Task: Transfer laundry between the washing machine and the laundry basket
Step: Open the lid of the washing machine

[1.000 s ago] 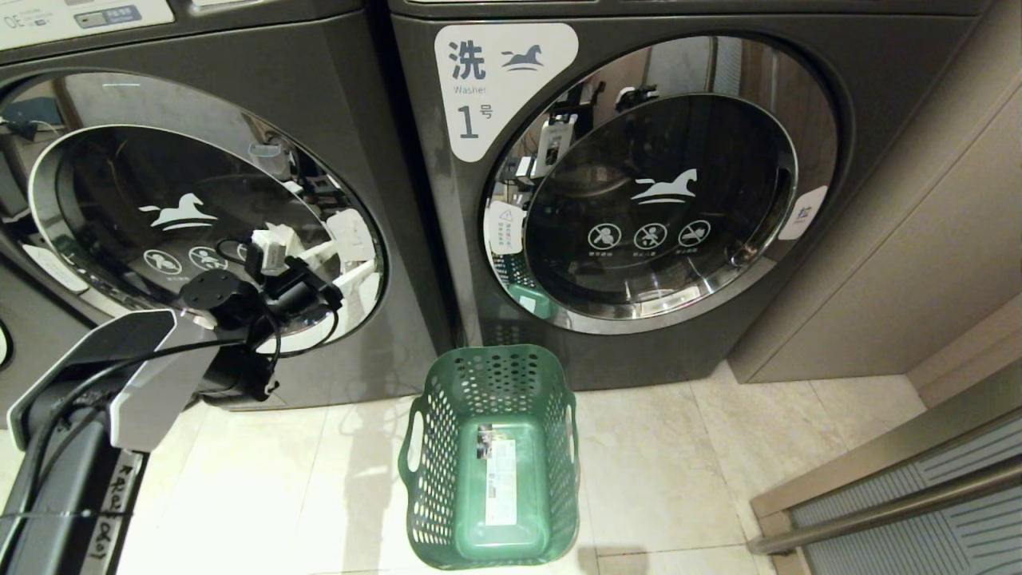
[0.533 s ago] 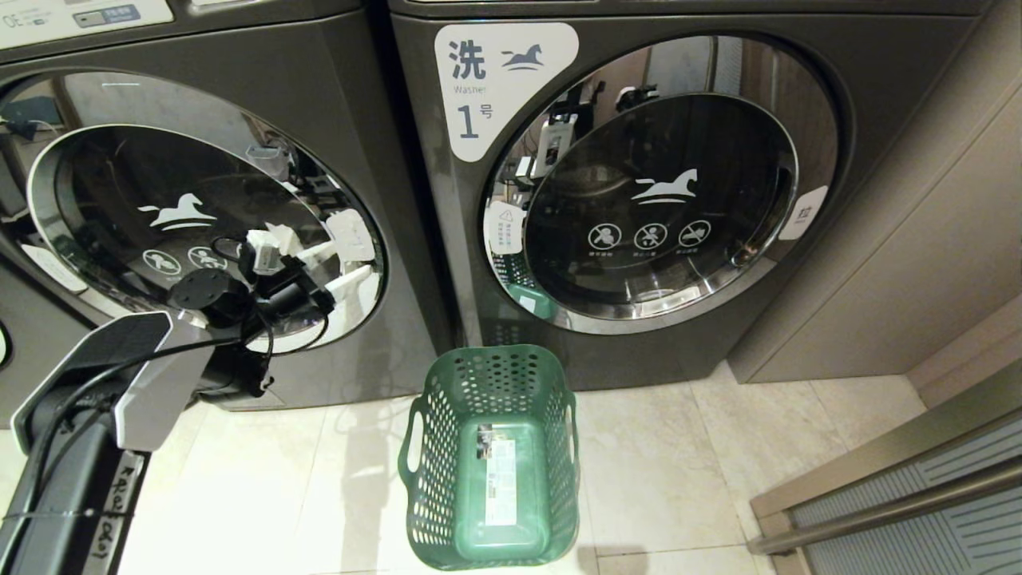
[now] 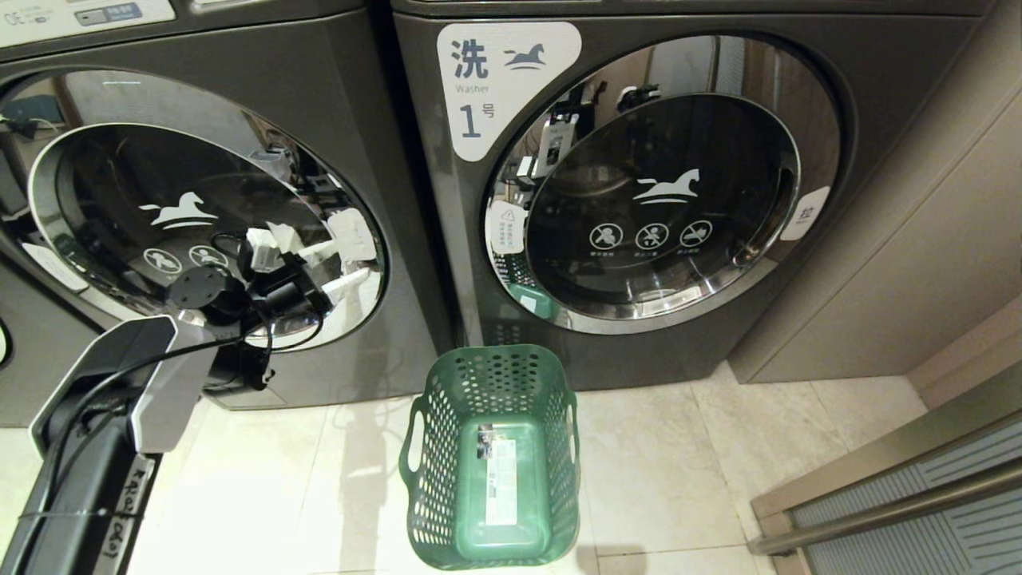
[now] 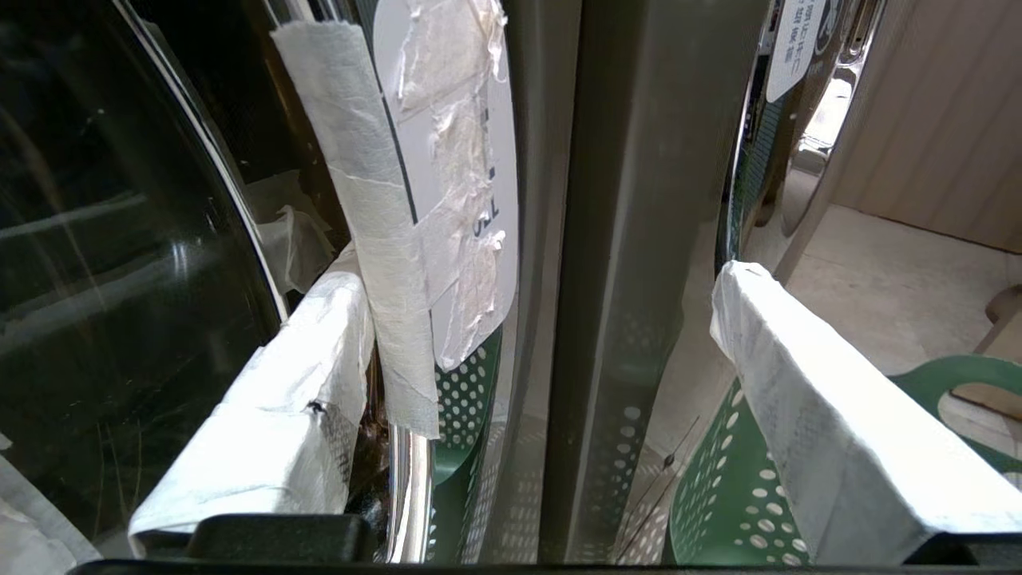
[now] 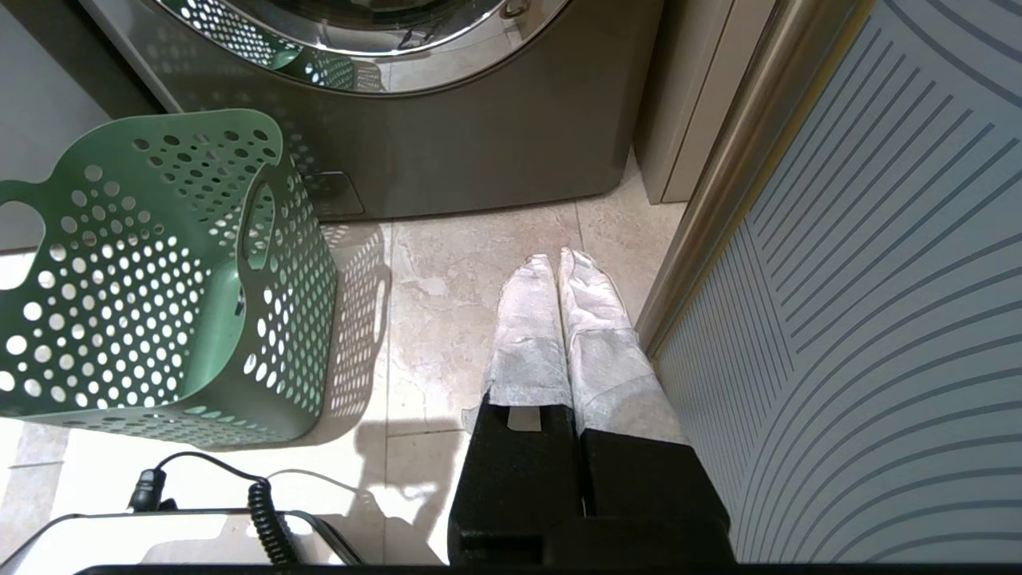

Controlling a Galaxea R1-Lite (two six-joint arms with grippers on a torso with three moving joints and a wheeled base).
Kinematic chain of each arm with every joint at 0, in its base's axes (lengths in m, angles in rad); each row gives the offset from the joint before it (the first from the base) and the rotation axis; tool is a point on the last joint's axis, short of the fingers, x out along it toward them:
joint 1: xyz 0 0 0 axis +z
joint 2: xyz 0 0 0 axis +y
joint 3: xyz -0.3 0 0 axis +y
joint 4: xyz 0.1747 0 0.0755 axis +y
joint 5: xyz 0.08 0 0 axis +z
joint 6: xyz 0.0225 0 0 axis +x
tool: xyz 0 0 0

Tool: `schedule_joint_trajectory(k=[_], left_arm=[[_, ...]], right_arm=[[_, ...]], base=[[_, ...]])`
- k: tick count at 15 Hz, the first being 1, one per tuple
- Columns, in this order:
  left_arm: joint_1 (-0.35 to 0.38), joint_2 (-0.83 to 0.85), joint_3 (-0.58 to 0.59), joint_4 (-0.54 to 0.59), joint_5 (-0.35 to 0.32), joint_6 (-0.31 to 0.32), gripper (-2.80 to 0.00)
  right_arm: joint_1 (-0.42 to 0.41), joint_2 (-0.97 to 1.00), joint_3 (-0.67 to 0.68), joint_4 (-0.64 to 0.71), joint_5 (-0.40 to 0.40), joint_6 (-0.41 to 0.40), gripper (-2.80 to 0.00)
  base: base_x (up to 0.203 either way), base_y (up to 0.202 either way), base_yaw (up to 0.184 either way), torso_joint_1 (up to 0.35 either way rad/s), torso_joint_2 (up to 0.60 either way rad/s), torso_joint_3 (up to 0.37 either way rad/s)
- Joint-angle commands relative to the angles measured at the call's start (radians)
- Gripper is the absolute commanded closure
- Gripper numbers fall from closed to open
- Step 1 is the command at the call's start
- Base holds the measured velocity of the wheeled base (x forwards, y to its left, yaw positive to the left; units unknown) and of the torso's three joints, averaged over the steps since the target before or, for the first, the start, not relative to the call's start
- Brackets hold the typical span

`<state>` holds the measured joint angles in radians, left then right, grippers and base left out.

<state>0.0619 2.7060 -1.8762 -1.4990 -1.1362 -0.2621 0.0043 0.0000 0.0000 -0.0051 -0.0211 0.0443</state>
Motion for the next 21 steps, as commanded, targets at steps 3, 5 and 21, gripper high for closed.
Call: schedule_joint_trajectory(k=[3,5,21], left_arm=[[-0.023,0.005,-0.001,-0.031,-0.041,-0.005,-2.80],[-0.042,0.006,-0.001,-0.031,-0.042,-0.006,-2.80],[-0.119,-0.070,0.110,-0.031,-0.042,-0.035,-2.80]], right_arm=[[0.000,0.001,0.000,0.001,0.000,0.000,0.00],[0.000,0.001,0.000,-0.001,0.000,0.000,0.00],[0.000,0.001,0.000,-0.001,0.000,0.000,0.00]], base=[[0.000,0.000,0.000,0.000,0.00,0.000],[0.000,0.000,0.000,0.000,0.00,0.000],[0.000,0.000,0.000,0.000,0.00,0.000]])
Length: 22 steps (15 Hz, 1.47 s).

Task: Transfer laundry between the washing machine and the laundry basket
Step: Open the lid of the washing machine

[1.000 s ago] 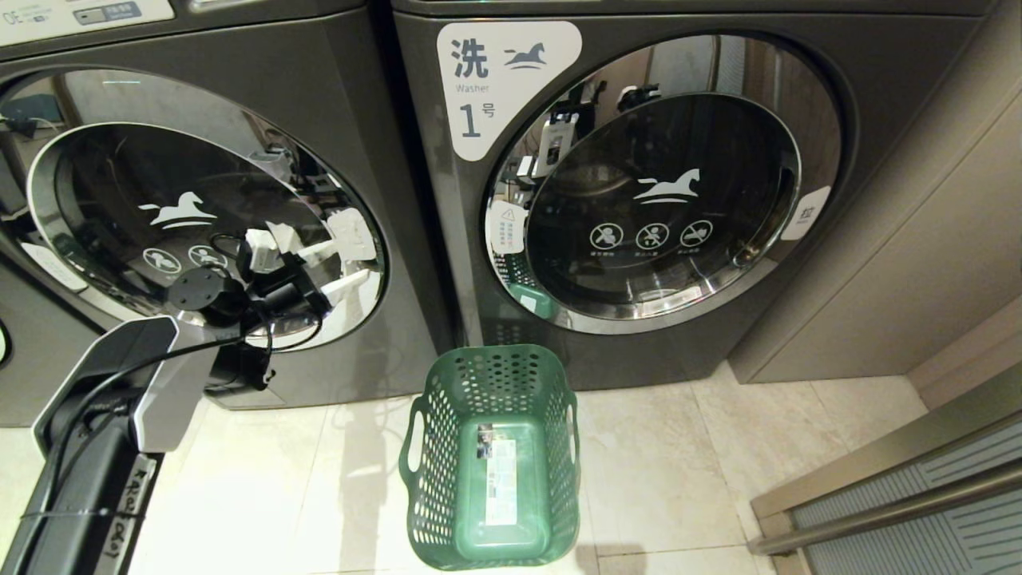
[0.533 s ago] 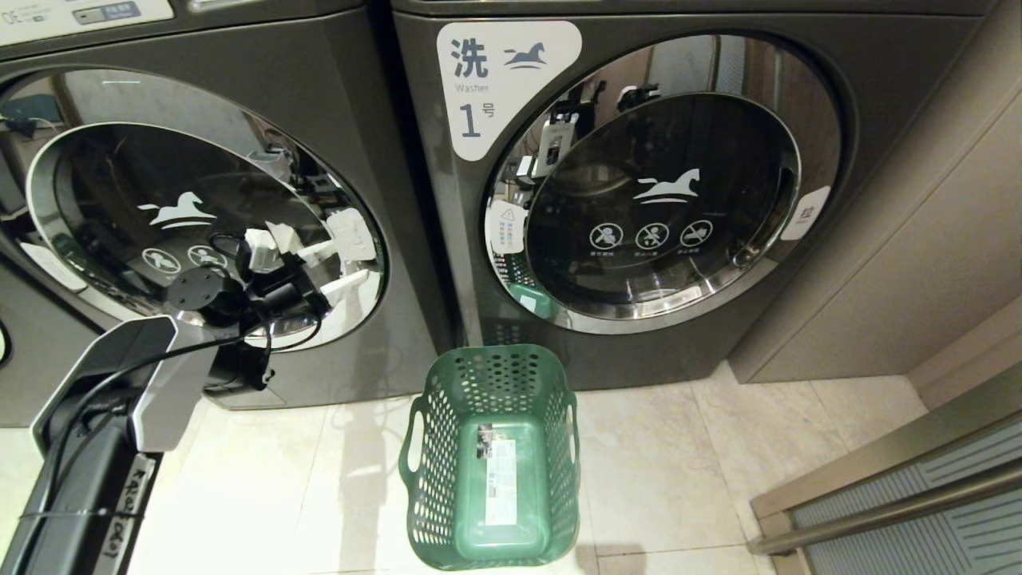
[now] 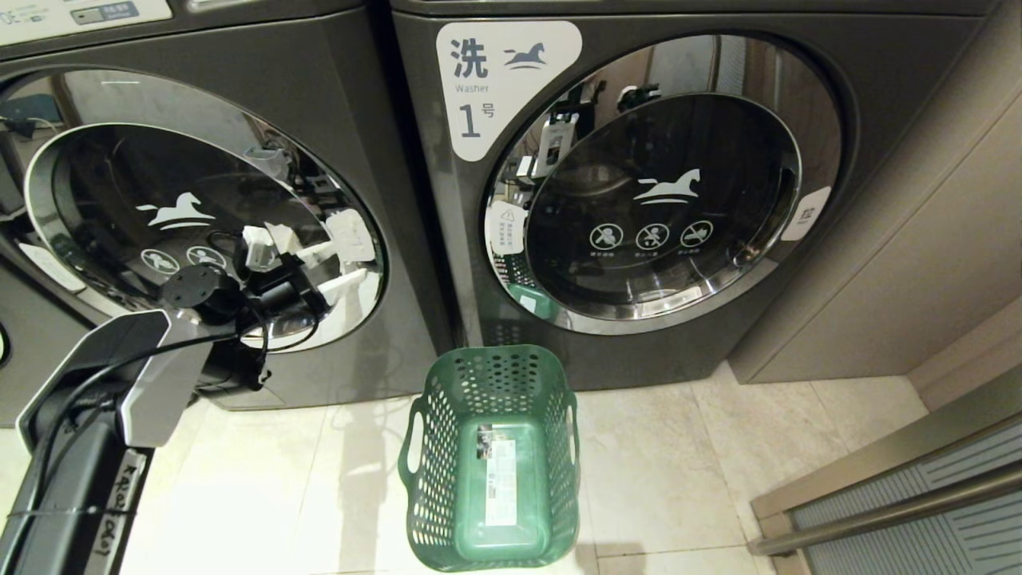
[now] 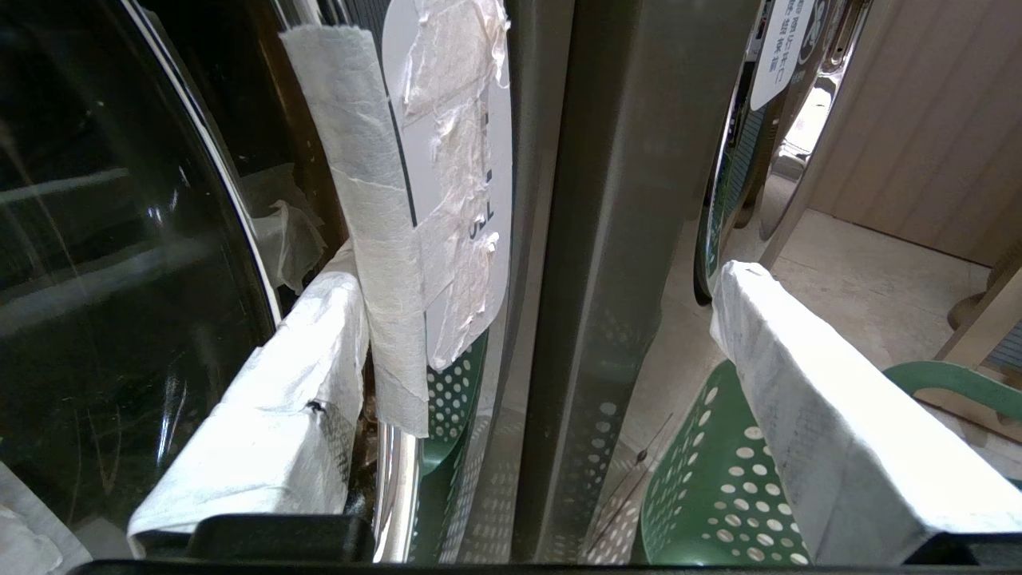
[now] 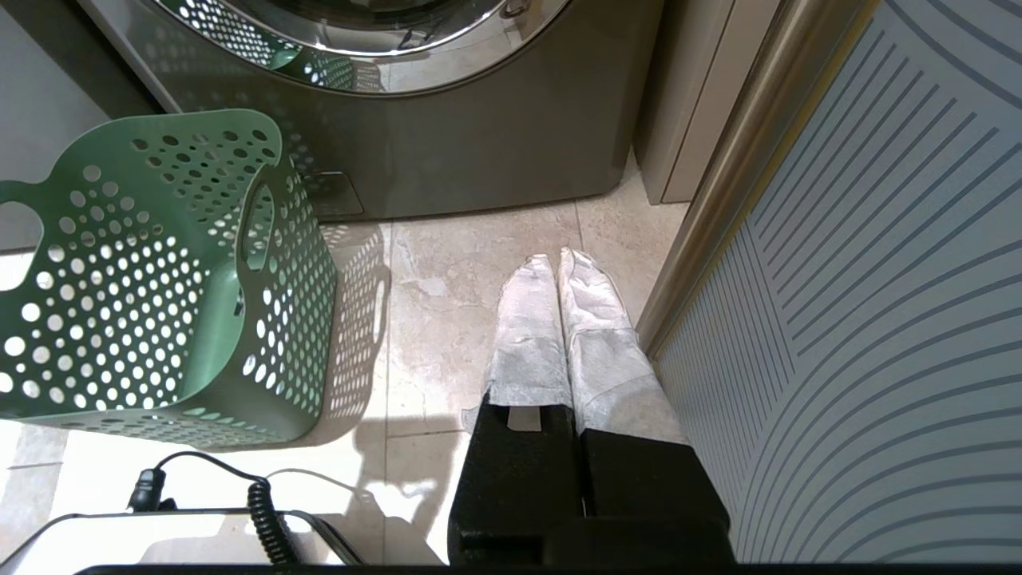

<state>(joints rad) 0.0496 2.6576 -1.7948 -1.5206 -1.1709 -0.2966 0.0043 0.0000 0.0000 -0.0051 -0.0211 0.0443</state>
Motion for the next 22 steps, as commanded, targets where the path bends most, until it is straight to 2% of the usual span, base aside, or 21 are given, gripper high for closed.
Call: schedule_joint_trajectory(k=[1,5,9,18,22], left_arm=[[-0.109,-0.033,0.058,-0.009,-0.007,0.003,-2.80],[-0.106,-0.071,0.145,-0.009,-0.016,0.015,-2.80],[-0.091,-0.079,0.175,-0.009,-0.018,0.039,-2.80],[0.125,-0.027,0.127,-0.009,-0.021,0.031,-2.80],[0.166,-0.022,0.102,-0.009,-0.018,0.010,-2.80]], right_arm=[[0.000,0.002,0.000,0.000,0.000,0.000,0.00],[0.000,0.001,0.000,-0.001,0.000,0.000,0.00],[0.000,0.000,0.000,0.001,0.000,0.000,0.00],[0.000,0.000,0.000,0.001,0.000,0.000,0.00],[0.000,0.001,0.000,0.000,0.000,0.000,0.00]], base=[[0.000,0.000,0.000,0.000,0.00,0.000],[0.000,0.000,0.000,0.000,0.00,0.000],[0.000,0.000,0.000,0.000,0.00,0.000],[0.000,0.000,0.000,0.000,0.00,0.000],[0.000,0.000,0.000,0.000,0.00,0.000]])
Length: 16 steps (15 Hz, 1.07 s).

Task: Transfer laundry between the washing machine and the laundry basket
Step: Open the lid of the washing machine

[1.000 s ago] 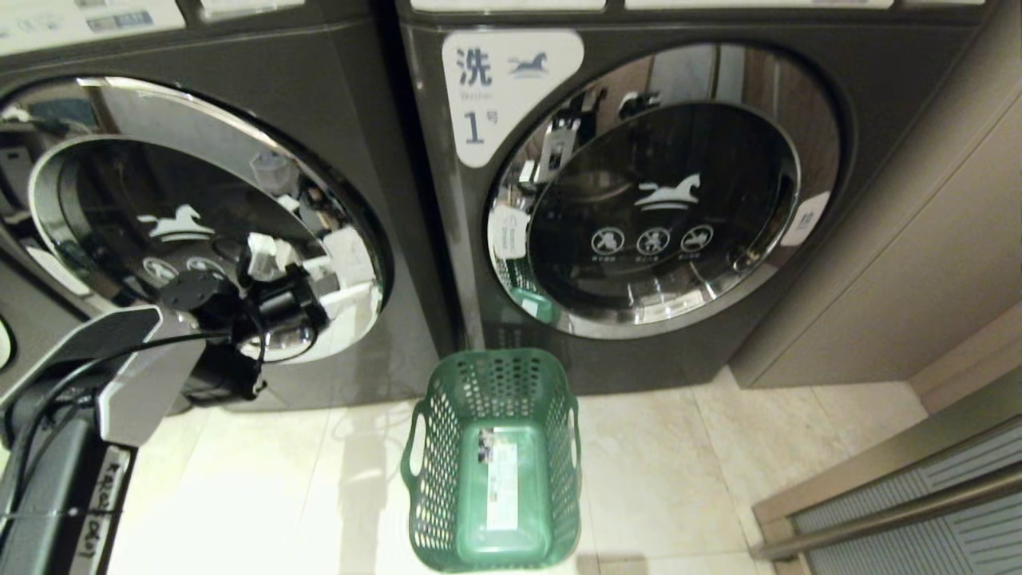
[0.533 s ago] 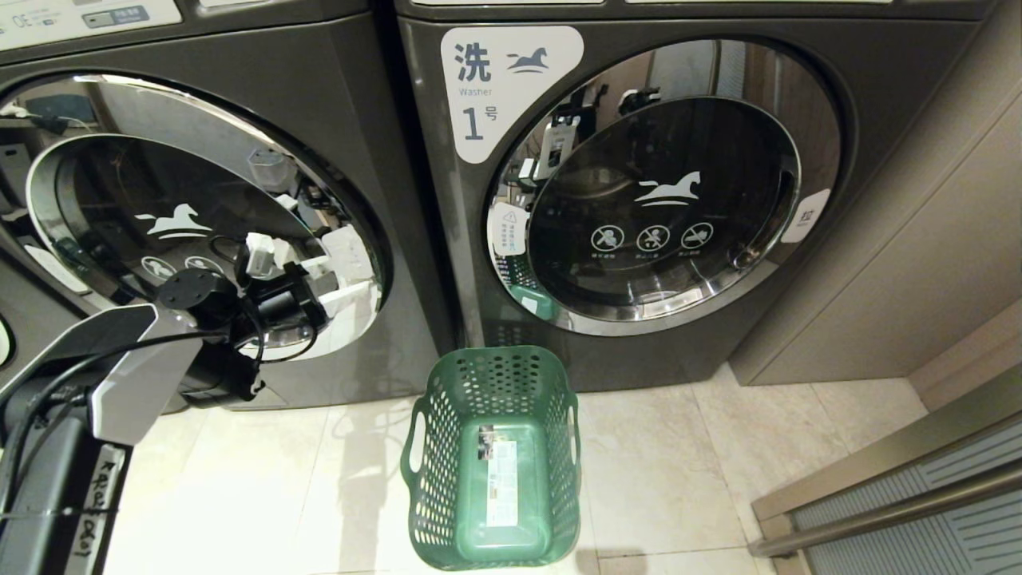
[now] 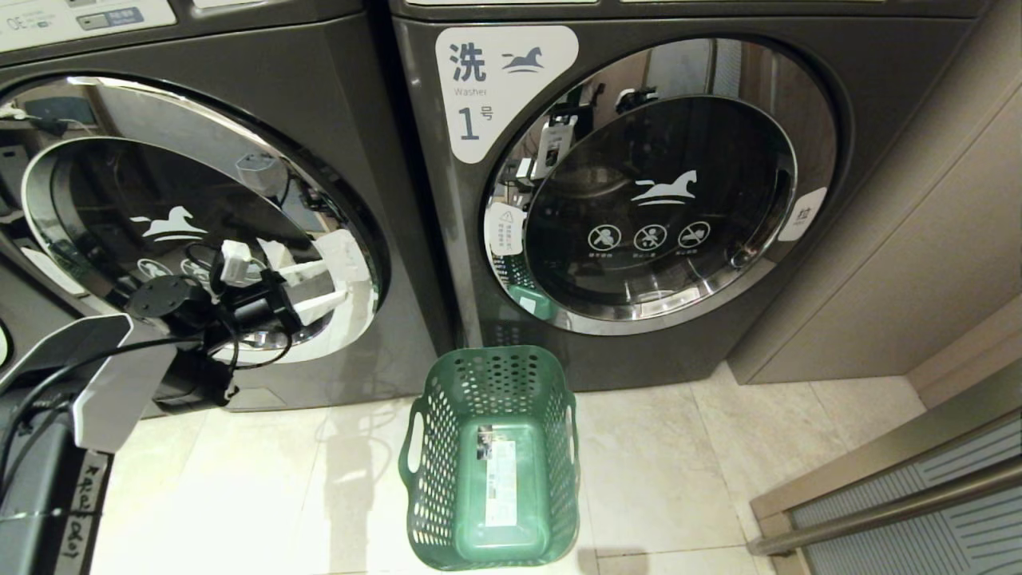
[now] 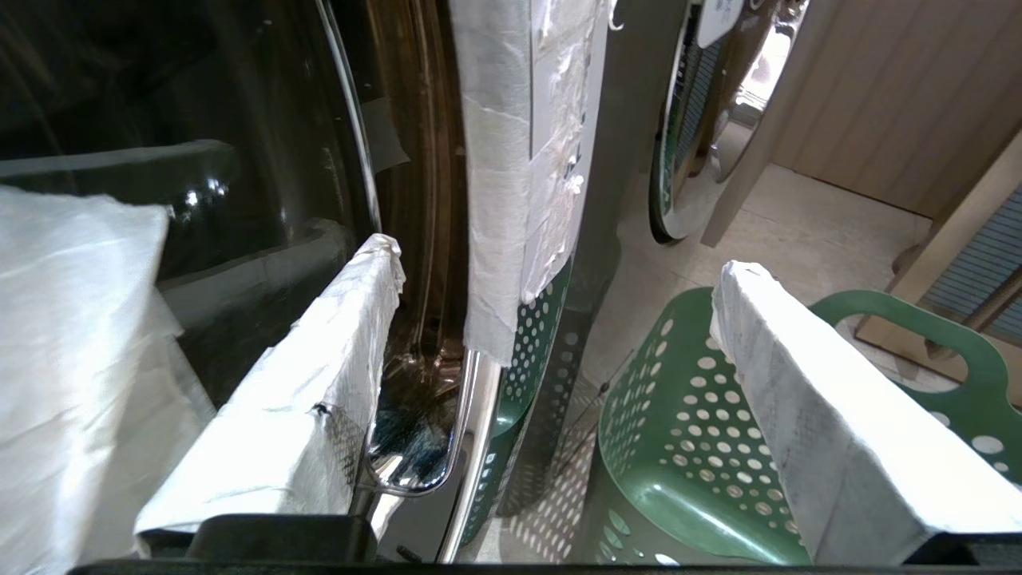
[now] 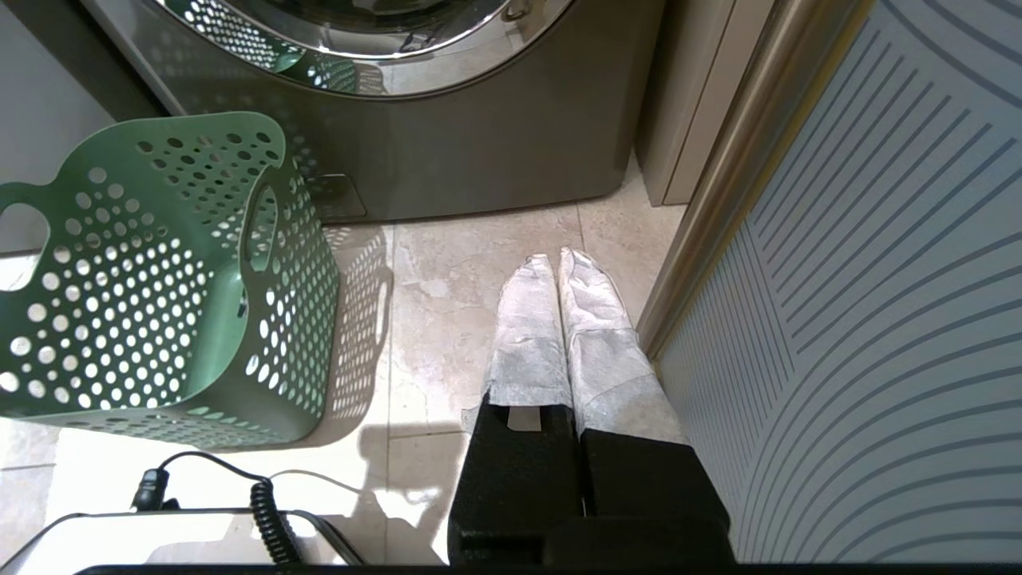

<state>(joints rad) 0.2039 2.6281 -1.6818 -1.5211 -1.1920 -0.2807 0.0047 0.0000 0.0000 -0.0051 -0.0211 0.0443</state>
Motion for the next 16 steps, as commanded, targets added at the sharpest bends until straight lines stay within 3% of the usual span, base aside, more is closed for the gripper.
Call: schedule_joint_trajectory(k=[1,9,12,16], left_arm=[[0.015,0.010,-0.023,-0.009,0.003,-0.009,-2.80],[0.047,-0.054,-0.031,-0.009,-0.001,-0.022,-2.80],[0.053,-0.152,0.108,-0.009,-0.002,-0.019,-2.80],[0.060,-0.313,0.414,-0.009,-0.003,0.007,-2.80]], right_arm=[[0.000,0.001,0.000,-0.001,0.000,0.000,0.00],[0.000,0.000,0.000,-0.001,0.000,0.000,0.00],[0.000,0.001,0.000,0.000,0.000,0.000,0.00],[0.000,0.002,0.000,0.000,0.000,0.000,0.00]], base=[[0.000,0.000,0.000,0.000,0.00,0.000],[0.000,0.000,0.000,0.000,0.00,0.000],[0.000,0.000,0.000,0.000,0.00,0.000],[0.000,0.000,0.000,0.000,0.00,0.000]])
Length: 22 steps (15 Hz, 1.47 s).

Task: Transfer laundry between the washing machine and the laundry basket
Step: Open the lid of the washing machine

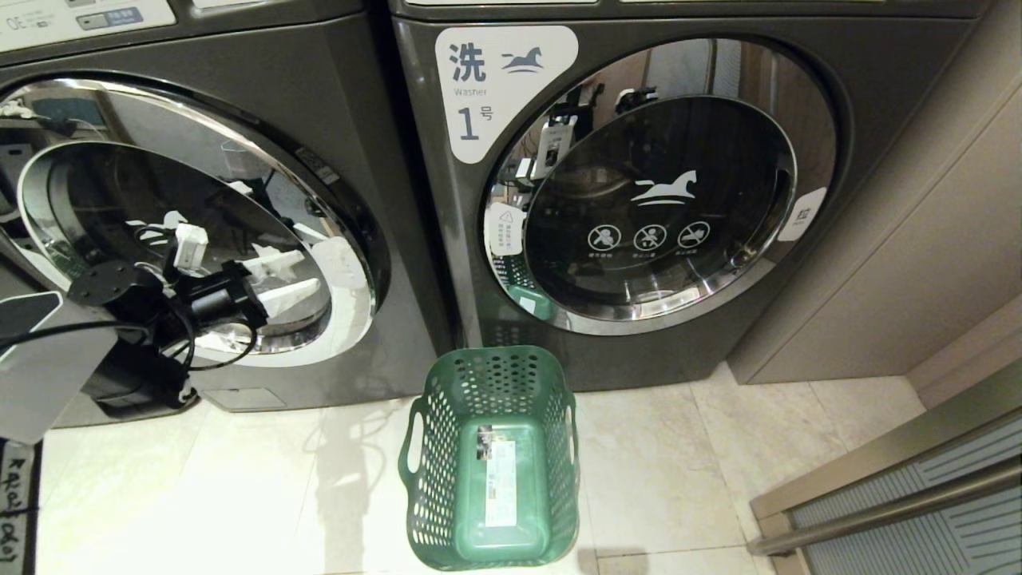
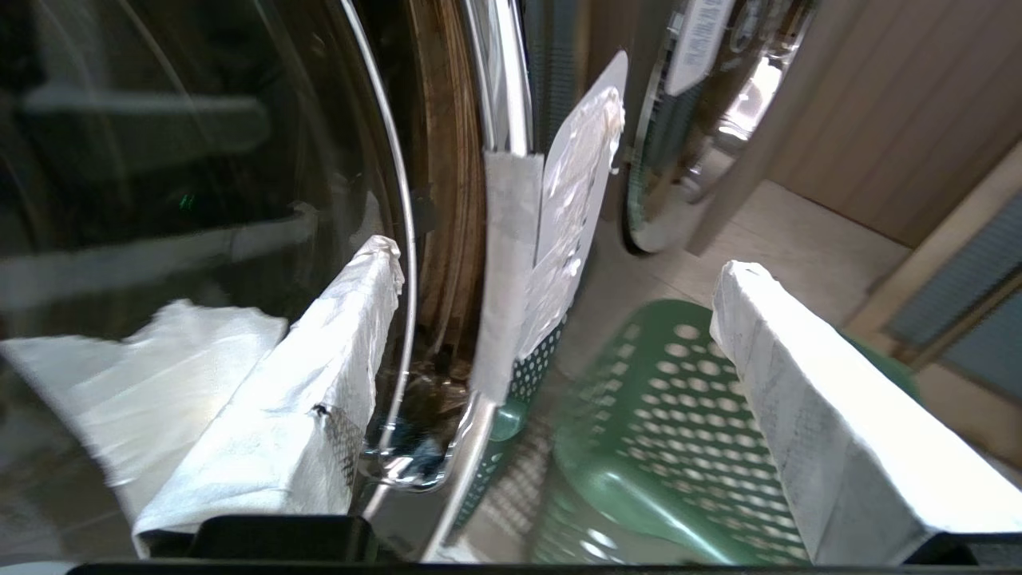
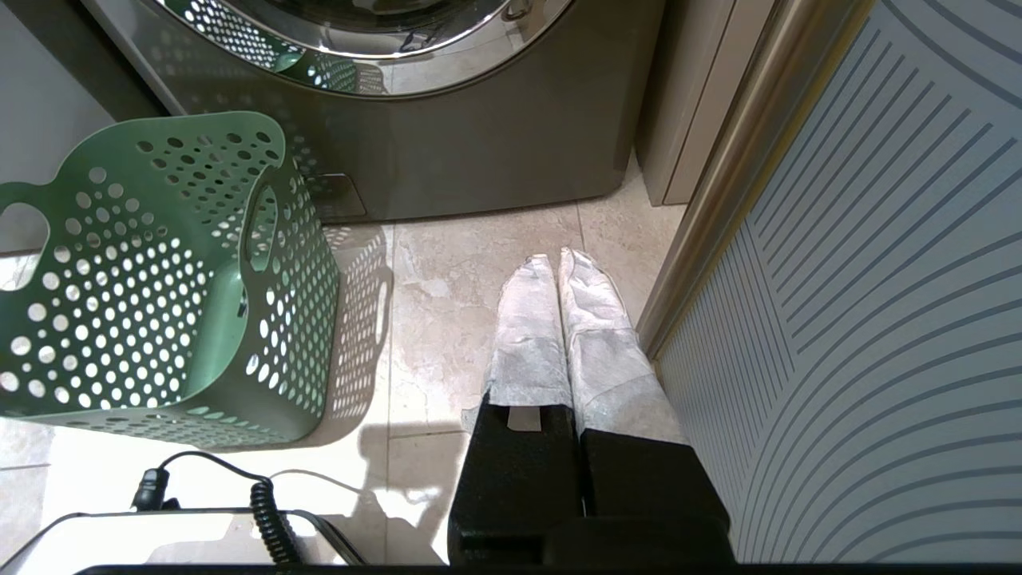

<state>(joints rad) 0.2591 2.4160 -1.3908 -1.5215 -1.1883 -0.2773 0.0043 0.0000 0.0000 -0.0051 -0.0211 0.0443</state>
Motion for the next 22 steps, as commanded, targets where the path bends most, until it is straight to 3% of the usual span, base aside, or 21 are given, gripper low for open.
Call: schedule_joint_trajectory(k=[1,4,7,8,11,13,14,16,18,19,22], left_arm=[[0.012,-0.145,0.197,-0.009,-0.008,0.012,-2.80],[0.073,-0.312,0.398,-0.009,-0.004,0.035,-2.80],[0.208,-0.551,0.577,-0.009,0.000,0.039,-2.80],[0.286,-0.639,0.629,-0.009,0.001,0.031,-2.80],[0.646,-0.877,0.742,-0.009,0.008,-0.055,-2.80],[0.869,-1.054,0.783,-0.009,0.020,-0.169,-2.80],[0.934,-1.132,0.781,-0.009,0.043,-0.245,-2.80],[1.003,-1.280,0.741,-0.009,0.134,-0.408,-2.80],[1.046,-1.374,0.682,-0.009,0.191,-0.503,-2.80],[1.053,-1.385,0.655,-0.008,0.199,-0.520,-2.80],[1.041,-1.359,0.649,0.128,0.213,-0.516,-2.80]], right_arm=[[0.000,0.000,0.000,-0.001,0.000,0.000,0.00],[0.000,0.001,0.000,-0.001,0.000,0.000,0.00],[0.000,0.000,0.000,-0.001,0.000,0.000,0.00],[0.000,0.002,0.000,-0.001,0.000,0.000,0.00],[0.000,0.000,0.000,0.000,0.000,0.000,0.00],[0.000,0.000,0.000,0.000,0.000,0.000,0.00],[0.000,0.000,0.000,0.000,0.000,0.000,0.00],[0.000,0.000,0.000,0.000,0.000,0.000,0.00],[0.000,0.000,0.000,0.001,0.000,0.000,0.00],[0.000,0.000,0.000,-0.001,0.000,0.000,0.00],[0.000,0.000,0.000,0.000,0.000,0.000,0.00]], base=[[0.000,0.000,0.000,0.000,0.00,0.000],[0.000,0.000,0.000,0.000,0.00,0.000],[0.000,0.000,0.000,0.000,0.00,0.000],[0.000,0.000,0.000,0.000,0.00,0.000],[0.000,0.000,0.000,0.000,0.00,0.000],[0.000,0.000,0.000,0.000,0.00,0.000],[0.000,0.000,0.000,0.000,0.00,0.000],[0.000,0.000,0.000,0.000,0.00,0.000],[0.000,0.000,0.000,0.000,0.00,0.000],[0.000,0.000,0.000,0.000,0.00,0.000],[0.000,0.000,0.000,0.000,0.00,0.000]])
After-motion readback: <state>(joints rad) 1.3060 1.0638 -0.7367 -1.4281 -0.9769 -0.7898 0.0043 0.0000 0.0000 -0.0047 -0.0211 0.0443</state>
